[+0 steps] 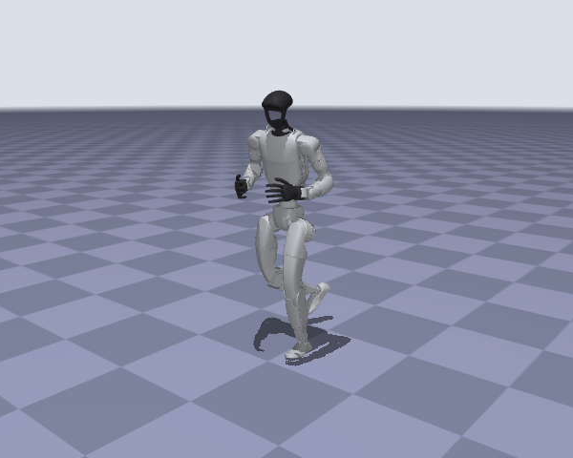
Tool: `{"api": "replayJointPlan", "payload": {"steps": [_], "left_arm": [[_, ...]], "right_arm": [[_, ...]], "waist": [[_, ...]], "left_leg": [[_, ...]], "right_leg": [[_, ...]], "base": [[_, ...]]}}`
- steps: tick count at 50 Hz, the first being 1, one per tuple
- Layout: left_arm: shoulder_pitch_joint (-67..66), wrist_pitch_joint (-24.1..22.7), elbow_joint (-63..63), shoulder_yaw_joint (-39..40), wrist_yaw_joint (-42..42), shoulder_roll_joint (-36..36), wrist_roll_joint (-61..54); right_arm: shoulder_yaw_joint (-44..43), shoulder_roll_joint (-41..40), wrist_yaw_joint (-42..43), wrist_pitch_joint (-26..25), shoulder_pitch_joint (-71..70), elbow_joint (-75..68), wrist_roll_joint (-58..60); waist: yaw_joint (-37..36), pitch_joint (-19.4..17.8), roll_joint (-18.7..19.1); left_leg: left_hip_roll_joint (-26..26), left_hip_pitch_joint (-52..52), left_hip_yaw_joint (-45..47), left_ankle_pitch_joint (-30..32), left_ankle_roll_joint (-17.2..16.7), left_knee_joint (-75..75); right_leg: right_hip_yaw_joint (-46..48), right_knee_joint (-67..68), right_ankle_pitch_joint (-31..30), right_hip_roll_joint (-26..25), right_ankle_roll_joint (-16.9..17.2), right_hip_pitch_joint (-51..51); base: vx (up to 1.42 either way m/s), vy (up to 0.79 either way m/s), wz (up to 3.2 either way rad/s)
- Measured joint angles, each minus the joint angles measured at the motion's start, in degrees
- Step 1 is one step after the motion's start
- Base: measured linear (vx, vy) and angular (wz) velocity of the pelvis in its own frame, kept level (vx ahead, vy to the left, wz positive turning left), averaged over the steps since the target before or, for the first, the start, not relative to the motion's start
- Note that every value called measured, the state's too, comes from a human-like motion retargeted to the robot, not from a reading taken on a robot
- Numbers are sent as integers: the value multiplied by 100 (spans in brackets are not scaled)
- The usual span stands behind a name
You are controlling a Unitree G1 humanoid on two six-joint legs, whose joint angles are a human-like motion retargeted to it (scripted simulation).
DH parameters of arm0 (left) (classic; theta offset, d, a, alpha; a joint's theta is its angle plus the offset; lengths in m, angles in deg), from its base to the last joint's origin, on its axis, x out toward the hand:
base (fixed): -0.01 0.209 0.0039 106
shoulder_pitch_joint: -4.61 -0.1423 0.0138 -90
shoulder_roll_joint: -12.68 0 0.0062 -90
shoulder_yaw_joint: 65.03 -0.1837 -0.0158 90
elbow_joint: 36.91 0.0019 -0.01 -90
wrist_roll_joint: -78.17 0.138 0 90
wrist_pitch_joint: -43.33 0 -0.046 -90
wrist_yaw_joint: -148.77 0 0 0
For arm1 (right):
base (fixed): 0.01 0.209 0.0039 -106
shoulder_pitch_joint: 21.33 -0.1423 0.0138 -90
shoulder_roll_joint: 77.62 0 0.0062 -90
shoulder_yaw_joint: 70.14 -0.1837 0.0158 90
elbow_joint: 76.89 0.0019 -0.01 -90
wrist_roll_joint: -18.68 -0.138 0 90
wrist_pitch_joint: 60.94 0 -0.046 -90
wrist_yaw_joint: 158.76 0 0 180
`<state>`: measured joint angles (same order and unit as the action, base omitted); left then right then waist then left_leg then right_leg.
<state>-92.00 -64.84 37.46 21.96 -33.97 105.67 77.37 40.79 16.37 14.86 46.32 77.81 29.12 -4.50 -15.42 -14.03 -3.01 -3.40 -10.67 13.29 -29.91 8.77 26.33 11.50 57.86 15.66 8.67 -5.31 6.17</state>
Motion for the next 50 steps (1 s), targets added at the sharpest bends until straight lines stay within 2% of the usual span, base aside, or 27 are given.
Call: {"api": "replayJointPlan", "payload": {"steps": [2,5,7,8,10,12,13,15,17,20,22,24,26,28,29,30,31,34,35,36,37,39,40,42,44,47,50], "left_arm": [[1519,166,213,-568,454,44,971],[3459,297,-202,-1017,761,260,1830],[4258,426,-604,-1227,1100,248,1750],[4527,409,-746,-1319,1179,174,1750],[4901,448,-1042,-1544,1368,-9,1195],[5005,536,-1329,-1641,1411,-122,581],[4932,575,-1441,-1609,1338,-155,504],[4487,599,-1591,-1381,1052,-238,436],[3628,553,-1425,-1026,693,-384,374],[2055,576,-540,-527,732,-567,416],[794,648,29,-383,1278,-453,-94],[-425,534,75,-321,1260,-35,-827],[-1563,321,-460,-125,1011,843,-1434],[-2392,175,-1021,189,569,1743,-1860],[-2701,133,-1225,429,410,2080,-2065],[-2987,96,-1405,708,299,2378,-2280],[-3136,90,-1516,977,215,2474,-2456],[-3092,80,-1687,1366,89,2223,-2507],[-2928,82,-1702,1356,109,2009,-2361],[-2636,70,-1650,1232,138,1735,-2111],[-2297,49,-1549,1061,150,1437,-1828],[-1318,12,-1057,455,165,727,-1158],[-720,38,-715,77,231,348,-849],[593,177,-216,-613,690,-256,-454],[1721,260,-348,-985,1135,-541,-222],[3083,390,-974,-954,1462,-496,-124],[3781,539,-1413,-985,1710,-344,-323]], "right_arm": [[-366,-78,76,-32,539,-327,209],[-1022,268,-540,-133,1621,263,-629],[-1354,806,-703,-249,2219,711,-948],[-1476,1118,-788,-239,2448,846,-948],[-1724,1568,-763,-409,2745,948,-1053],[-1917,1739,-666,-720,2716,840,-924],[-1918,1705,-680,-838,2579,722,-649],[-1709,1498,-658,-935,1910,228,-46],[-1252,1168,-345,-819,800,-508,275],[-491,461,608,-468,-1365,-1667,621],[-374,-82,1366,-364,-2480,-1729,648],[-278,-622,1718,-232,-3329,-1370,535],[-201,-876,1781,-77,-3692,-591,263],[18,-936,1654,61,-3755,223,216],[149,-922,1529,94,-3674,599,149],[278,-893,1389,113,-3550,970,32],[392,-852,1155,71,-3381,1221,-120],[756,-597,488,-77,-2856,1472,-366],[887,-480,315,-122,-2685,1399,-352],[1013,-373,170,-129,-2506,1206,-212],[1136,-289,42,-111,-2306,975,-27],[1304,-273,-14,18,-1780,340,447],[1329,-320,85,80,-1471,1,613],[1008,-422,374,122,-737,-245,371],[451,-256,283,81,-12,107,-133],[-469,578,-94,-162,805,941,-761],[-1001,1320,-59,-368,1287,1234,-1304]], "waist": [[300,67,-233],[1148,508,-161],[1841,803,125],[2173,963,354],[2771,1134,573],[3137,1100,432],[3200,1071,312],[3119,934,45],[2935,769,-205],[2668,517,-32],[2268,500,228],[1569,656,75],[587,915,-348],[-421,1198,-1007],[-887,1238,-1261],[-1344,1223,-1461],[-1701,1124,-1439],[-2109,869,-1057],[-2043,794,-890],[-1888,686,-701],[-1729,571,-512],[-1387,291,-194],[-1208,133,-100],[-725,-24,-233],[55,185,-354],[1487,875,-91],[2641,1230,304]], "left_leg": [[226,-139,-95,-436,-86,439],[283,1,-454,-387,-658,127],[169,406,-772,-19,-990,-402],[47,593,-901,321,-1167,-711],[-3,1076,-1154,1013,-1378,-1262],[149,1780,-1352,1654,-1304,-1736],[208,2146,-1389,1960,-1160,-1946],[375,2697,-1282,2374,-656,-1880],[588,2456,-931,2174,-78,-328],[281,1038,-481,1179,360,3087],[-281,47,-244,700,-108,4617],[-263,-671,-139,450,67,4954],[-28,-1179,56,427,188,4391],[432,-1504,207,596,541,2824],[603,-1447,305,774,545,1740],[721,-1289,424,985,429,587],[707,-970,466,1181,161,-516],[547,-422,380,1388,-600,-2294],[507,-349,296,1413,-749,-2423],[474,-230,167,1390,-712,-2216],[428,-107,15,1272,-632,-1919],[328,109,-384,572,-319,-933],[321,165,-583,142,-177,-411],[502,168,-784,-299,-185,63],[588,247,-936,-314,-447,-51],[377,559,-1152,195,-938,-748],[158,1246,-1277,1236,-1214,-1591]], "right_leg": [[-241,1141,470,190,-90,-1132],[-228,1056,772,55,39,-2423],[148,-168,623,-8,384,-2670],[331,-1200,444,-137,367,-2636],[548,-3585,-166,-267,622,-2316],[435,-5251,-506,-174,1040,-1993],[306,-5597,-522,-128,1236,-1942],[-79,-5715,-575,-64,1361,-1789],[-447,-5305,-410,66,1115,-1521],[-751,-4174,645,-148,543,-1476],[-814,-3474,1350,-494,396,-1535],[-997,-3503,1468,-565,475,-1302],[-1222,-4003,1124,-440,707,-902],[-1414,-4557,322,-141,1050,-702],[-1493,-4819,-161,-32,1212,-536],[-1568,-5083,-651,44,1366,-309],[-1646,-5357,-1112,-47,1410,89],[-1544,-5858,-2030,-420,1337,1318],[-1334,-5849,-2144,-527,1238,1665],[-890,-5538,-2032,-575,1066,1884],[-433,-5083,-1845,-589,894,2028],[361,-3390,-1077,-400,559,1814],[587,-2337,-595,-219,405,1510],[376,-636,184,128,276,410],[28,135,591,159,316,-774],[-25,-435,608,-61,564,-2130],[509,-2774,102,-135,909,-2427]], "base": [[105,10,108],[115,1,154],[126,-11,160],[126,-19,144],[130,-29,135],[135,-42,85],[134,-46,6],[129,-43,-67],[118,-34,-105],[108,-24,-89],[117,-20,-88],[126,-22,-115],[136,-17,-130],[139,-8,-105],[143,4,-90],[149,14,-95],[150,20,-82],[146,24,24],[138,22,144],[134,19,172],[130,15,183],[125,9,171],[117,3,151],[113,-3,133],[112,-9,129],[118,-19,123],[127,-35,87]]}}
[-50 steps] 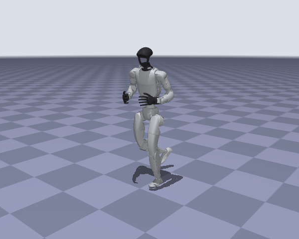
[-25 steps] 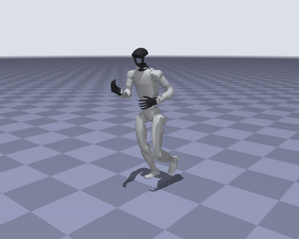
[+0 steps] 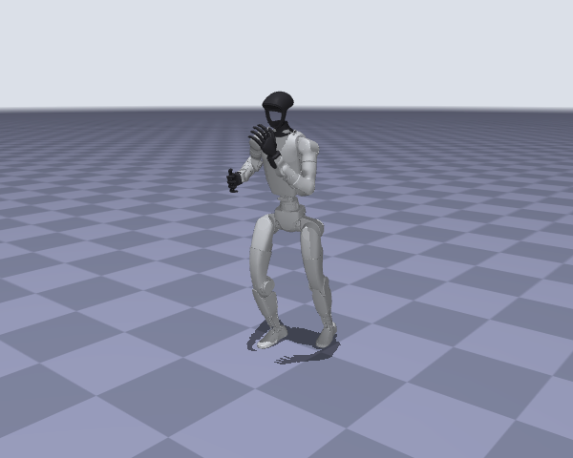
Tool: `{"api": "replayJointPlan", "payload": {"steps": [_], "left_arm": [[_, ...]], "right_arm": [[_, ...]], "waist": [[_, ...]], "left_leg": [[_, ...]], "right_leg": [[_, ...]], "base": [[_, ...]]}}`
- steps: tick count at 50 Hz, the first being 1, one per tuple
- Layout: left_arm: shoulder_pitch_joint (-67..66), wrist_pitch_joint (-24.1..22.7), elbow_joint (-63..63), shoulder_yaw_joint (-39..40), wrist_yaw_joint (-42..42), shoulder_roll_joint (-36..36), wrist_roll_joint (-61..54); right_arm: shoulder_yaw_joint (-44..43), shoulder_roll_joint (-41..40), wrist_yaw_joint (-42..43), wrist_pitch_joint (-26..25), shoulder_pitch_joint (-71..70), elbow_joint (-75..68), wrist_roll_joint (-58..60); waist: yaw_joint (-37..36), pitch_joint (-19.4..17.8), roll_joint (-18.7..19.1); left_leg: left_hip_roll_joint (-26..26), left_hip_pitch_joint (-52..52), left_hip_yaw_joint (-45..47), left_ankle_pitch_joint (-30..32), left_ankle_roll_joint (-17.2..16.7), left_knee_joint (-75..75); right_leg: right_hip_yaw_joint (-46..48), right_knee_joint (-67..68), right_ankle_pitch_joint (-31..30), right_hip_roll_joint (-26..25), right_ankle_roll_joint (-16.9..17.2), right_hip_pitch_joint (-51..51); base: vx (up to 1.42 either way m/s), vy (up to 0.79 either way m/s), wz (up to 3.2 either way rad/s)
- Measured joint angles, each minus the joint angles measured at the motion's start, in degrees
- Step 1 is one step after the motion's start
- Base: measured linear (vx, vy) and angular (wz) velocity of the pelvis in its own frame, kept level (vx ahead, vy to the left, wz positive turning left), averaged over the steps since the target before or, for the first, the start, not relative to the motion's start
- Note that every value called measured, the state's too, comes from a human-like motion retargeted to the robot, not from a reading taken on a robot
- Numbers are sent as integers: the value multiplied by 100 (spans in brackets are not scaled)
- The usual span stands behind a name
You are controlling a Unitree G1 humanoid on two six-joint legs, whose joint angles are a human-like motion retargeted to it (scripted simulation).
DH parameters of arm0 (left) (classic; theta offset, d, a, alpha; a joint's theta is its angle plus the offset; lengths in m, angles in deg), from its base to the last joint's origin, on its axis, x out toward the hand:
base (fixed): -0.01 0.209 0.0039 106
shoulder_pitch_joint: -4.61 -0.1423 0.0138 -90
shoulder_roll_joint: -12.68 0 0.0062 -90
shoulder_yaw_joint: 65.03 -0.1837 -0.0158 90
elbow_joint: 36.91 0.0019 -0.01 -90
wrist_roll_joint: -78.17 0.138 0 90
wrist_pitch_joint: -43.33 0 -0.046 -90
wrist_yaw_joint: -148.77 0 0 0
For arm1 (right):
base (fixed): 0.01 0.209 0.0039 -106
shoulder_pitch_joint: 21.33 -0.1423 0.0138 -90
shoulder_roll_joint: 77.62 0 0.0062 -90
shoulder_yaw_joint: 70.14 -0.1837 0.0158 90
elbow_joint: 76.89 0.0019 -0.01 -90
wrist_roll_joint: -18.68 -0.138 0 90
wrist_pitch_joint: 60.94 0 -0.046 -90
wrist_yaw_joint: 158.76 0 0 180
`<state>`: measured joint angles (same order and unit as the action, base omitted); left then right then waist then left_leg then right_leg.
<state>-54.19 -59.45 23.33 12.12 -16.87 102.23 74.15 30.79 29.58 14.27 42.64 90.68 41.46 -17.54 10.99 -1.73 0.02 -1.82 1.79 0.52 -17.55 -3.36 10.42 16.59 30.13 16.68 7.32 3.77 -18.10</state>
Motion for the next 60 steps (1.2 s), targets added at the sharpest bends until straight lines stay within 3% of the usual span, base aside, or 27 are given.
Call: {"api": "replayJointPlan", "payload": {"steps": [3,5,8,10,11,13,15,17,20,22,24,26,28,31,33,35,37,40,43,46,47,49,51,53,56,60], "left_arm": [[81,10,-271,-416,57,-24,-248],[-245,-34,-315,-532,-345,-36,-292],[-1496,-115,69,-234,-1064,-88,-21],[-2533,-55,579,212,-466,35,572],[-3048,87,905,330,-168,95,822],[-4067,299,1331,432,117,213,456],[-5060,212,1240,400,-48,499,-934],[-5900,-93,828,539,-398,1186,-1680],[-6714,-323,467,1023,-1030,2062,-1901],[-7132,-324,318,1541,-1447,2261,-2323],[-7362,-302,215,1908,-1866,2128,-2531],[-7198,-321,210,1969,-2079,1849,-2289],[-6468,-371,455,1628,-1915,1572,-1630],[-4336,-301,1357,623,-827,1226,-665],[-2842,-153,1653,191,-63,956,-192],[-1694,-44,1362,218,188,559,88],[-876,-38,801,397,230,71,75],[-245,-111,-166,412,374,-338,-315],[-220,-66,-922,-22,125,-280,-952],[-591,-2,-1092,-686,-471,-245,-1456],[-728,19,-1013,-860,-630,-236,-1545],[-959,83,-631,-997,-772,-201,-1363],[-1221,217,-24,-898,-686,-205,-931],[-1654,428,569,-623,-531,-329,-924],[-2637,371,421,-47,-838,-402,-1468],[-3928,-94,-539,550,-2016,98,-2781]], "right_arm": [[-227,201,105,-143,106,-83,-12],[-243,49,122,-117,-58,-255,406],[148,-251,489,230,-852,-738,1028],[328,-344,1352,520,-1525,-1032,1409],[443,-489,1881,626,-1863,-1171,1776],[528,-867,2551,691,-2404,-1221,2005],[397,-1315,2565,717,-2626,-814,1356],[282,-1559,2451,838,-2667,-234,872],[437,-1614,2277,918,-2786,309,846],[541,-1516,1853,806,-2800,614,507],[612,-1336,1205,686,-2707,894,197],[730,-1239,598,618,-2472,1008,73],[944,-1305,306,575,-2123,751,162],[1187,-1504,1258,587,-1663,-500,961],[1201,-1598,2184,493,-1266,-1417,1555],[1057,-1587,2288,411,-625,-1811,1319],[744,-1220,1786,390,7,-1668,722],[124,-337,1522,287,673,-1337,440],[-526,92,1567,30,1105,-1229,47],[-1022,-103,1635,-28,1426,-1307,-324],[-1177,-195,1709,-17,1472,-1351,-319],[-1392,-334,1969,36,1334,-1487,-126],[-1342,-488,2403,108,818,-1728,-4],[-1100,-700,2870,104,57,-1956,-44],[-827,-1091,2591,7,-651,-1682,145],[-802,-1803,1376,26,-700,-875,972]], "waist": [[538,-215,-157],[522,-559,-420],[304,-911,-845],[228,-898,-458],[70,-978,-378],[-322,-1083,-330],[-883,-1035,-460],[-1555,-830,-746],[-2416,-402,-1234],[-2885,-342,-1203],[-3037,-405,-876],[-2892,-575,-486],[-2610,-799,-145],[-2153,-1123,-248],[-1814,-1104,-423],[-1357,-858,-423],[-752,-530,-199],[258,-145,118],[998,-62,-118],[1077,8,-717],[1000,14,-920],[818,-66,-1141],[730,-229,-1026],[737,-379,-723],[616,-375,-460],[-92,43,-831]], "left_leg": [[152,1132,-74,1099,166,-658],[318,1826,-140,1532,585,-536],[721,1455,300,986,1208,2033],[-31,63,1032,190,660,4828],[-268,-323,1159,-95,787,5543],[-575,-1074,1295,-540,1018,6528],[-576,-1741,1328,-727,1169,6675],[-328,-2183,1397,-727,1247,5851],[158,-2339,1583,-284,1460,3071],[146,-1816,1795,118,1037,765],[-27,-1421,1832,120,516,-536],[-270,-1174,1781,183,267,-770],[-565,-1008,1620,263,447,-264],[-431,-1147,1401,-689,997,1203],[-225,-1169,1409,-1206,1038,1708],[-144,-976,1473,-1346,795,1628],[-161,-607,1559,-1172,501,1183],[2,176,1612,-534,279,362],[569,1152,1314,272,240,49],[1174,1481,996,774,293,1039],[1297,1392,1053,776,306,1696],[1042,935,1620,416,388,3494],[183,333,2205,-88,658,5343],[-609,-462,2257,-453,983,6699],[-949,-1545,1895,-812,1295,7035],[-612,-1437,2101,-1165,1452,4424]], "right_leg": [[585,-2143,-99,77,458,262],[384,-2681,-149,17,612,466],[-505,-2323,-486,117,277,786],[-739,-1418,99,-229,-272,434],[-845,-954,500,-332,-378,393],[-1017,-336,1069,-454,-412,461],[-1170,-397,1165,-457,-236,826],[-1380,-1001,787,-345,10,1369],[-1742,-1881,-285,-64,342,1966],[-2016,-2341,-1031,-138,500,2599],[-2222,-2564,-1534,-361,501,3322],[-2152,-2108,-1593,-578,230,3769],[-1617,-542,-1130,-661,-249,3556],[-1105,2267,17,-63,-854,2338],[-1297,3223,600,70,-996,1430],[-1488,3273,930,-149,-936,628],[-1373,2389,881,-424,-727,106],[-866,-44,72,-607,-248,-52],[77,-2190,-988,-407,268,286],[1055,-2615,-1580,-127,484,440],[1179,-2505,-1526,-48,413,499],[1001,-1958,-668,-7,22,603],[578,-1056,470,-144,-482,517],[158,-120,1167,-385,-802,285],[-519,335,1359,-728,-678,281],[-2037,-195,937,-753,-93,936]], "base": [[136,-47,-5],[137,-45,-112],[128,-31,-164],[118,-14,-131],[119,-11,-122],[123,-12,-118],[128,-10,-105],[131,-6,-102],[131,4,-103],[138,22,-130],[137,32,-77],[129,32,5],[116,27,51],[102,22,54],[100,17,43],[104,13,37],[110,9,22],[118,2,-5],[127,-5,-60],[123,-3,-152],[113,4,-203],[103,10,-209],[87,19,-204],[74,23,-213],[69,19,-270],[69,17,-344]]}}
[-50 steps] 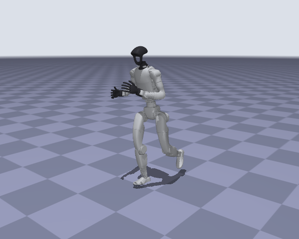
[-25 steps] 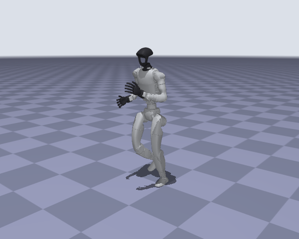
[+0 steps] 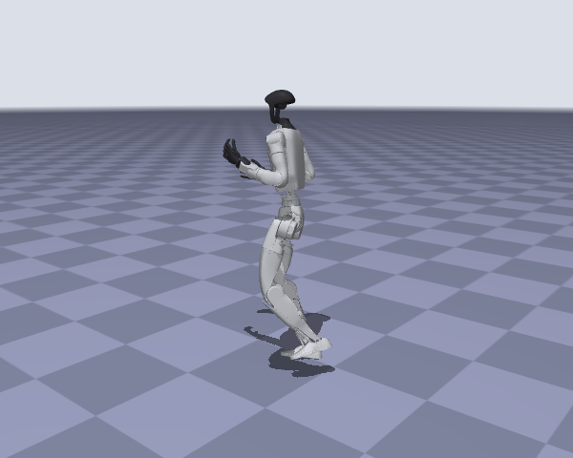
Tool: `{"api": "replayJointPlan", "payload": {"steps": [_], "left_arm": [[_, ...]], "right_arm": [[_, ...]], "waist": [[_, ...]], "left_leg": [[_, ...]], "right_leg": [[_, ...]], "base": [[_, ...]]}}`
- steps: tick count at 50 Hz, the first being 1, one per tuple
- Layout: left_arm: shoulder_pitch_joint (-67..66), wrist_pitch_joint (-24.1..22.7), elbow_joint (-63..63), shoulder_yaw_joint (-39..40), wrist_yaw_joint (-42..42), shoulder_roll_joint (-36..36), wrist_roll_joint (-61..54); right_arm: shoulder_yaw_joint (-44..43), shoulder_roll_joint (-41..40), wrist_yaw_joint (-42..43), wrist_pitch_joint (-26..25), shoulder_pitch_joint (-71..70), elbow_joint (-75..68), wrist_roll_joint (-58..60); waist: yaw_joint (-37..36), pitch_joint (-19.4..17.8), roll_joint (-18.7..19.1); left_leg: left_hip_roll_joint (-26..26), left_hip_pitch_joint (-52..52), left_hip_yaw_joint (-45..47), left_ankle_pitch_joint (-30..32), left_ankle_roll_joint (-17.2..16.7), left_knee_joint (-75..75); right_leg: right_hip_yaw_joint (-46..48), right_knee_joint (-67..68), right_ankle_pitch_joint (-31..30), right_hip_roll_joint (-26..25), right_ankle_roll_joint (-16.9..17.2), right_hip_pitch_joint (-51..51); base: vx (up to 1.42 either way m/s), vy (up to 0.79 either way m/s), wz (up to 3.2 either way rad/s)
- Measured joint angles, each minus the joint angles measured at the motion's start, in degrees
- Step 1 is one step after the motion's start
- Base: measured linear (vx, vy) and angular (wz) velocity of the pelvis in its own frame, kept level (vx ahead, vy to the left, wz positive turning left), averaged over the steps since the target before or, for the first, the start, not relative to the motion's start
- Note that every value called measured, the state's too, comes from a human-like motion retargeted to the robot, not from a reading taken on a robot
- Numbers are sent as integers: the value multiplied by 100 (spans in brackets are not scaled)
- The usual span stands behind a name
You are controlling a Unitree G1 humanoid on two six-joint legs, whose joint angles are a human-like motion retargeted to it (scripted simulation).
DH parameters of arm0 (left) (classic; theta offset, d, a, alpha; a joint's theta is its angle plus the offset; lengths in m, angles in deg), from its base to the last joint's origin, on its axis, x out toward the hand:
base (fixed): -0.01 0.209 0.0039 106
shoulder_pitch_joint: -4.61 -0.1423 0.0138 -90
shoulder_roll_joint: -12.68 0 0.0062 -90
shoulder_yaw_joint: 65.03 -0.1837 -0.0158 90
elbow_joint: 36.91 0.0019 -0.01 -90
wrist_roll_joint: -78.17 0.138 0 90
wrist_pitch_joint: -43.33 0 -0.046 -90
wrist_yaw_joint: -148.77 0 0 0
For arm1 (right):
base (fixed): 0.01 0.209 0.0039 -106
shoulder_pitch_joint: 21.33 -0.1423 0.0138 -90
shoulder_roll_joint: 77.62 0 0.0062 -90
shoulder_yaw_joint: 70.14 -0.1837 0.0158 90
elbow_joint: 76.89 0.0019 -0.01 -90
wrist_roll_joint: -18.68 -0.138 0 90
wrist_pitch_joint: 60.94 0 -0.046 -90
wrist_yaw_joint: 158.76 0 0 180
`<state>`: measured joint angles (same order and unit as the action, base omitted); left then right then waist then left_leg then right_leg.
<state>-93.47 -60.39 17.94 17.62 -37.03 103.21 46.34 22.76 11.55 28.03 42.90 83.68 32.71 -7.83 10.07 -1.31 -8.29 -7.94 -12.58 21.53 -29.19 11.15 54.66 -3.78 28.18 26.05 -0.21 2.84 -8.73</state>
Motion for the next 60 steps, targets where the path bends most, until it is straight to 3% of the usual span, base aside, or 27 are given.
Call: {"api": "replayJointPlan", "payload": {"steps": [2,5,8,10,12,15,17,20,23,26,29,32,34,37,40,44,47,50,52,54,56,58,60], "left_arm": [[-517,167,-81,302,-492,155,-656],[-1218,521,-52,687,-802,186,-740],[-1603,267,-47,689,171,263,422],[-1507,88,85,490,1151,492,1390],[-925,94,527,43,1614,739,2031],[568,365,1223,-626,1156,1037,2678],[1601,444,1195,-674,930,1009,3180],[2464,443,731,-439,1137,312,3086],[2864,521,396,-432,1535,-227,2814],[3027,582,367,-577,1571,-366,2528],[2568,496,234,-603,1524,-130,2483],[1417,384,97,-236,1064,183,2454],[593,362,547,-29,895,151,2364],[-308,529,1797,4,1623,25,2230],[-1282,404,1618,122,2373,432,1905],[-2450,-120,564,956,1986,1620,1635],[-2716,-201,459,1078,1837,1778,1279],[-1989,-194,764,558,2058,1386,1563],[-910,-128,1362,-84,2331,822,2124],[323,68,2077,-727,2567,156,2494],[1643,217,2528,-1267,2891,-332,2724],[2956,275,2486,-1563,2999,-430,3102],[4042,285,2088,-1531,2716,-261,3493]], "right_arm": [[1,76,-791,-315,-75,203,-180],[337,687,-1741,-824,-391,344,-1193],[1107,1181,-1327,-366,-940,328,-1544],[1341,1188,-817,-28,-1296,187,-1244],[1398,812,-253,141,-1500,-216,-789],[1467,107,283,147,-1290,-876,-386],[1401,245,-217,11,-789,-641,-470],[1199,1310,-1272,-257,42,316,-961],[780,2109,-1517,-405,795,723,-1485],[361,2228,-1282,-368,1541,898,-2081],[326,1931,-792,-59,1690,1248,-1999],[432,1412,-1180,-191,1035,1453,-1686],[829,946,-1551,-386,181,936,-1919],[1554,414,-704,-223,-1460,-506,-1057],[1523,225,4,-216,-2617,-569,248],[1506,-11,10,180,-3000,445,-1270],[1620,-11,-23,294,-3079,838,-1148],[1719,56,-220,318,-2743,859,-787],[1860,96,-313,405,-2310,468,-975],[1872,142,-267,356,-1848,-123,-628],[1762,209,-59,326,-1317,-555,-301],[1449,364,-191,300,-605,-511,-325],[999,677,-785,195,247,-51,-686]], "waist": [[-244,215,-11],[-478,297,304],[-639,123,583],[-784,-75,654],[-871,-266,622],[-828,-437,487],[-666,-438,451],[-90,-296,711],[436,7,1098],[440,155,1318],[190,-76,1226],[101,-491,982],[5,-680,873],[-599,-828,677],[-1632,-812,253],[-2580,-555,-415],[-2844,-458,-569],[-2832,-719,-144],[-2615,-960,286],[-2300,-1112,465],[-1932,-1243,403],[-1479,-1235,321],[-884,-1023,424]], "left_leg": [[243,336,-287,151,-179,-2095],[306,579,-1896,658,-608,-4201],[99,534,-3252,1206,-921,-4365],[-60,554,-3268,936,-1082,-3975],[-40,504,-2809,87,-1149,-3290],[63,374,-1915,-783,-1055,-2458],[100,497,-1398,-807,-1044,-2480],[125,1056,-720,-318,-1051,-3173],[118,1431,-343,683,-1161,-3824],[215,1605,-609,1686,-1355,-4058],[457,1721,-1296,2078,-1351,-3661],[471,1364,-1394,1667,-1155,-1992],[104,857,-940,865,-798,-465],[-98,159,-701,-158,-258,983],[526,-499,-1032,-282,-207,1025],[1070,-1157,-830,-166,-147,-761],[1219,-1022,-326,174,-253,-3117],[1184,-387,-116,639,-780,-4886],[967,-26,-309,830,-795,-4857],[819,131,-536,425,-510,-4190],[834,155,-663,-323,-303,-3358],[884,172,-729,-780,-415,-2916],[873,321,-874,-788,-747,-3063]], "right_leg": [[-617,-424,-345,7,171,384],[-1141,-716,-647,-169,163,837],[-788,15,-351,-171,7,720],[-313,1210,117,-2,-89,247],[99,2653,571,345,-220,-424],[483,4233,936,880,-576,-1318],[511,4393,956,869,-627,-1610],[767,3405,848,609,-339,-1475],[1930,1517,827,733,-232,-1017],[2658,-426,392,592,-81,-584],[2752,-1258,64,466,-94,-332],[2188,-847,682,397,-239,-303],[1636,-440,1257,306,-285,-375],[774,-156,1597,158,-243,-331],[-65,-788,1128,235,-12,215],[-355,-2051,-681,770,367,1010],[-519,-2481,-2166,836,532,1428],[-517,-2145,-2553,488,325,2016],[60,-810,-1985,310,-23,2010],[641,1145,-1250,472,-369,1470],[802,2897,-574,770,-625,714],[729,3965,-96,878,-716,-131],[843,4123,127,850,-660,-871]], "base": [[63,29,-315],[51,35,-308],[33,38,-307],[16,44,-299],[6,45,-270],[4,33,-226],[14,17,-199],[31,3,-193],[41,-15,-202],[41,-27,-241],[39,-28,-313],[38,-20,-309],[39,-10,-277],[51,-6,-297],[73,-4,-265],[90,6,-118],[94,16,-65],[98,21,-34],[97,23,18],[91,22,34],[86,17,40],[88,13,64],[95,11,102]]}}
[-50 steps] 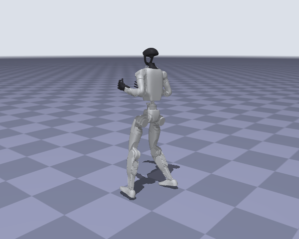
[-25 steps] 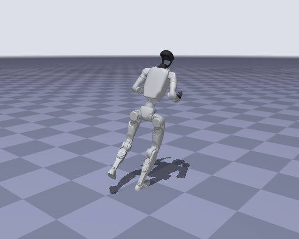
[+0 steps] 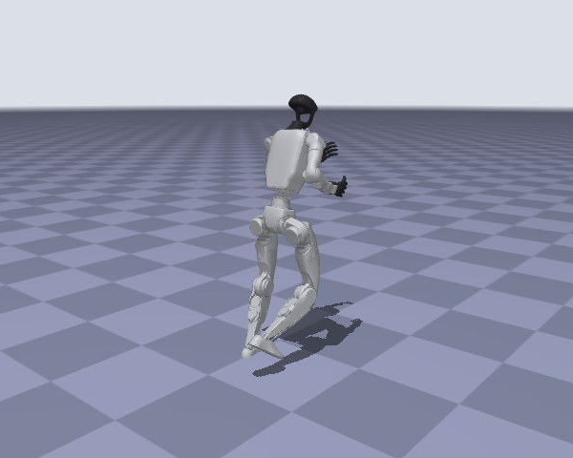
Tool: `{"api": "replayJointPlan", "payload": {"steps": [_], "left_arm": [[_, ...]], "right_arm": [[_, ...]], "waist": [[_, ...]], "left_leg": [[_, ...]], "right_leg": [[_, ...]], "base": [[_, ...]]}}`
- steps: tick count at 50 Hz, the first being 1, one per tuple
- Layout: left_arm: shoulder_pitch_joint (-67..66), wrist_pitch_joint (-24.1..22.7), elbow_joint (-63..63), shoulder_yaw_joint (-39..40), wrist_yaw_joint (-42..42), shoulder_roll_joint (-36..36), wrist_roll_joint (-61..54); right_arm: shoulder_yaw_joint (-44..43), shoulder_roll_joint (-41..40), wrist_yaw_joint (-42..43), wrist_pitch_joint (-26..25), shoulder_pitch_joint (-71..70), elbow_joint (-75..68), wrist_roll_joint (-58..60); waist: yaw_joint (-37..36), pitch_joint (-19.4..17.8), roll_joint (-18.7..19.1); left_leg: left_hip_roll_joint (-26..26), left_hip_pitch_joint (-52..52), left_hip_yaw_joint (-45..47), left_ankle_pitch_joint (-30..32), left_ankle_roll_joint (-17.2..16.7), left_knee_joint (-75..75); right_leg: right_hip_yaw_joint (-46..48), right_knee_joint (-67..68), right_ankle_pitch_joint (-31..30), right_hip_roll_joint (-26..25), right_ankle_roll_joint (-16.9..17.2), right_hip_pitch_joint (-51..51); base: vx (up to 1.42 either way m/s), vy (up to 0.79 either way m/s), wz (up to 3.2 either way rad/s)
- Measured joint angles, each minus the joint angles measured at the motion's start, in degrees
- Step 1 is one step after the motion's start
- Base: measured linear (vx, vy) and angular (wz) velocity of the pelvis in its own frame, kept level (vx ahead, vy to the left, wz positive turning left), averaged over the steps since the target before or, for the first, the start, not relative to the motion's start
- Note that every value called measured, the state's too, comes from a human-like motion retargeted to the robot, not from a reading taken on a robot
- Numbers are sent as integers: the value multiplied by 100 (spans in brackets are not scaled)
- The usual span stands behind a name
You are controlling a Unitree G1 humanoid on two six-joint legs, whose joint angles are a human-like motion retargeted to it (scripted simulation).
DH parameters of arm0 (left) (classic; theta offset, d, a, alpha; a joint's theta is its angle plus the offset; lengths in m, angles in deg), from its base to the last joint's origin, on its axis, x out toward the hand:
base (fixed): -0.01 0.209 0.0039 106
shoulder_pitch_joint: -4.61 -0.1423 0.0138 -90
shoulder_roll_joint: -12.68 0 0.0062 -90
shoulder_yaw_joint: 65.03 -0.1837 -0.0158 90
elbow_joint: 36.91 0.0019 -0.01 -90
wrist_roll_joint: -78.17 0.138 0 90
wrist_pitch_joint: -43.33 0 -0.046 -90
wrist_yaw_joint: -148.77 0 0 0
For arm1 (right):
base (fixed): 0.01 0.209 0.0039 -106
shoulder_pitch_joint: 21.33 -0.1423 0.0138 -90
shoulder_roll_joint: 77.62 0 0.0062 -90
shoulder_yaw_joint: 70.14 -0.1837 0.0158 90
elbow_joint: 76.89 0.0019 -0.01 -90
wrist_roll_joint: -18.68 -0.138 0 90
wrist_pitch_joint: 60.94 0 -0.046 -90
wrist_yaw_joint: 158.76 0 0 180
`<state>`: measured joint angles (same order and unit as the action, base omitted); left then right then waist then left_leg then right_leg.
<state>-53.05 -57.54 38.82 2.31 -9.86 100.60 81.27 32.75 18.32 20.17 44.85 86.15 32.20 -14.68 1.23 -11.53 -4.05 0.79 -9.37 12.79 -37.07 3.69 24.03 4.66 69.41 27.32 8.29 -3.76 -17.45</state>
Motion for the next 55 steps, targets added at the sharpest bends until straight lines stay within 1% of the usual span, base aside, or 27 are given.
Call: {"api": "replayJointPlan", "payload": {"steps": [3,5,6,8,10,12,13,15,17,19,22,24,26,28,30,31,33,35,37,39,42,45,47,50,52,53,55], "left_arm": [[853,4,-603,228,-110,222,230],[1030,-16,-935,260,85,216,-32],[991,-44,-1081,250,142,171,-259],[773,-102,-1358,261,111,114,-603],[314,-188,-1628,368,-209,111,-783],[-362,-277,-1729,514,-883,62,-906],[-779,-298,-1700,602,-1313,22,-939],[-1732,-305,-1442,829,-1784,20,-879],[-2934,-338,-978,1041,-1332,284,-485],[-4275,-413,-771,1289,-670,794,-371],[-5979,-693,-1218,1735,-296,1887,-1031],[-6569,-806,-1560,2090,-388,2564,-1380],[-6777,-833,-1746,2412,-550,2895,-1599],[-6697,-830,-1860,2647,-826,2843,-1869],[-6345,-796,-1874,2614,-1153,2426,-1994],[-6019,-799,-1787,2459,-1216,2140,-1853],[-5167,-836,-1424,1981,-1147,1576,-1324],[-3893,-839,-693,1246,-739,1081,-624],[-2570,-688,-164,704,-398,821,-5],[-1304,-545,-65,528,-324,678,633],[80,-344,-467,637,-268,512,1312],[982,28,-851,453,217,328,1206],[1235,170,-1125,244,380,240,628],[925,10,-1534,226,50,281,97],[217,-195,-1604,504,-391,391,1],[-254,-259,-1520,653,-555,422,16],[-1373,-302,-1062,893,-514,382,158]], "right_arm": [[-674,698,-586,-225,955,577,-259],[-1009,1028,-559,-362,1277,755,-359],[-1090,1089,-463,-423,1315,778,-375],[-1130,1093,-302,-510,1264,756,-234],[-966,948,-206,-489,960,589,234],[-670,791,-150,-372,519,363,716],[-482,728,-147,-310,263,226,857],[-32,622,-42,-162,-439,-183,781],[345,550,294,37,-1331,-493,664],[471,486,583,146,-2241,-441,846],[399,163,818,208,-2986,213,594],[502,-61,958,338,-3069,693,162],[626,-151,927,384,-3035,1043,-46],[612,-161,630,276,-2876,1242,-123],[659,-151,221,145,-2596,1222,-140],[767,-165,71,142,-2447,1069,-60],[1016,-226,-81,203,-2149,579,301],[1158,-296,118,301,-1846,-166,966],[975,-263,315,283,-1339,-646,1671],[548,-81,-1,250,-672,-546,1765],[75,507,-662,213,303,121,987],[-175,1214,-655,-2,879,559,225],[-304,1379,-528,-265,997,591,-174],[-332,1261,-524,-442,766,397,11],[-61,1140,-310,-317,148,-4,449],[171,1073,-107,-218,-237,-266,565],[774,838,454,55,-1188,-954,582]], "waist": [[1006,386,529],[1607,530,810],[1833,547,828],[2123,520,749],[2086,349,525],[1784,168,219],[1619,121,86],[1299,99,134],[980,85,322],[654,178,324],[-112,413,-156],[-787,492,-535],[-1352,498,-660],[-1674,361,-514],[-1603,127,-226],[-1451,-24,-87],[-1140,-275,92],[-883,-397,9],[-610,-359,-171],[-184,-174,-204],[735,208,146],[1658,369,540],[2075,272,517],[2241,26,315],[2041,-193,80],[1902,-281,-22],[1591,-470,-34]], "left_leg": [[-226,490,-391,668,-468,-791],[-324,847,-632,1382,-669,-1257],[-279,1097,-745,1789,-709,-1473],[-168,1708,-953,2573,-678,-1910],[-29,2380,-1099,3164,-356,-2114],[248,2496,-1124,3161,196,-1183],[396,2222,-1043,2934,402,-203],[345,1149,-775,2264,574,2147],[87,81,-620,1693,659,3802],[-56,-827,-461,1369,793,4528],[-26,-1583,26,1199,952,3885],[41,-1569,469,1262,904,2354],[55,-1257,829,1464,639,323],[-11,-795,1024,1714,174,-1452],[-117,-465,979,1951,-177,-2140],[-186,-303,863,1976,-177,-2010],[-319,-62,598,1624,-9,-1386],[-278,-90,418,855,251,-446],[-138,-92,371,355,248,82],[-55,34,295,241,17,91],[-142,491,-4,630,-390,-467],[-211,1123,-450,1539,-625,-1117],[-105,1738,-760,2216,-693,-1452],[0,2741,-1096,3056,-529,-1761],[179,3064,-1104,3225,-177,-1131],[265,2998,-1000,3138,-23,-441],[164,2427,-617,2601,182,1453]], "right_leg": [[635,-1611,-192,-147,158,-439],[942,-3508,-682,-274,361,-342],[945,-4487,-907,-295,515,-195],[848,-5949,-1152,-316,833,57],[696,-6541,-1273,-341,1067,303],[578,-6446,-1479,-230,1073,592],[497,-6275,-1469,-121,995,704],[302,-5732,-980,-122,702,668],[128,-5161,-334,-275,492,549],[20,-4918,-76,-317,506,548],[-182,-5187,-401,-114,828,893],[-391,-5532,-968,54,1083,1230],[-587,-5884,-1655,59,1275,1655],[-752,-6276,-2313,-105,1325,2344],[-838,-6353,-2700,-314,1127,3063],[-774,-5929,-2638,-411,954,3212],[-471,-4383,-2182,-478,661,3028],[-141,-2312,-1379,-176,421,2180],[-76,-1017,-712,114,195,1267],[-33,-628,-303,134,77,446],[405,-1695,-226,-126,147,-257],[1027,-4404,-852,-344,451,-164],[1188,-6033,-1251,-358,773,77],[1143,-6938,-1506,-390,1161,239],[909,-6732,-1680,-357,1030,504],[753,-6481,-1600,-318,849,651],[447,-5680,-919,-345,433,782]], "base": [[105,2,125],[113,-13,121],[117,-21,100],[120,-27,41],[120,-28,-58],[115,-22,-114],[107,-15,-111],[100,-9,-93],[98,-4,-74],[104,-2,-69],[114,-1,-89],[120,7,-108],[123,20,-98],[125,31,-49],[123,35,41],[119,32,86],[114,28,88],[108,22,67],[107,17,61],[111,14,85],[119,5,115],[128,-12,127],[136,-25,90],[136,-29,-13],[130,-24,-114],[124,-17,-137],[118,-10,-129]]}}
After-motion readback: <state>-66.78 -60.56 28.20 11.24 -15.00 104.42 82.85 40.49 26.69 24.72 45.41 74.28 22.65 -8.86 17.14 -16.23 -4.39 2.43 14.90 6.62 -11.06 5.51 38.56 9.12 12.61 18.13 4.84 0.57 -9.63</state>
